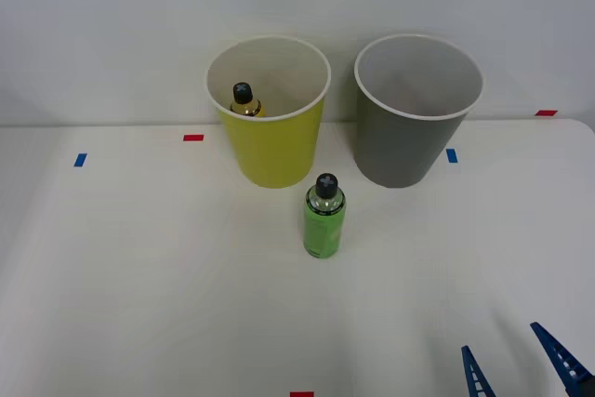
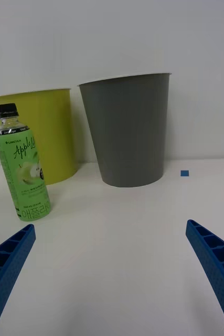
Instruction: Put cans in the gray bin, plastic bottles in the light green bin
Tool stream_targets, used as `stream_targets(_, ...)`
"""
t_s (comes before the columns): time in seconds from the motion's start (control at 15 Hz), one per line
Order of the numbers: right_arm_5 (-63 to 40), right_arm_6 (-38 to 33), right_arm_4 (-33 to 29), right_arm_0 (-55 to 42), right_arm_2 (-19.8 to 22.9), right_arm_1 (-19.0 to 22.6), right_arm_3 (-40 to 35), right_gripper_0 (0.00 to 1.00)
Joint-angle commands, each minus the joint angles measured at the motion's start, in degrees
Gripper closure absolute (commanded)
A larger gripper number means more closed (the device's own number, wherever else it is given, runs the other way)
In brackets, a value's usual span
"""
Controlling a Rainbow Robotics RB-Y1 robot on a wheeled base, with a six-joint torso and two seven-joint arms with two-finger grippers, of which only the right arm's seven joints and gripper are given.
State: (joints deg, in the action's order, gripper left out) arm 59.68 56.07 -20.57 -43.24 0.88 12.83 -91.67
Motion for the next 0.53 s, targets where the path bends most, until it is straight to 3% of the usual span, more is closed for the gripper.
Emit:
stream_targets(0.07, 0.0, 0.0, 0.0, 0.0, 0.0, 0.0, 0.0, 0.00)
stream_targets(0.53, 0.0, 0.0, 0.0, 0.0, 0.0, 0.0, 0.0, 0.00)
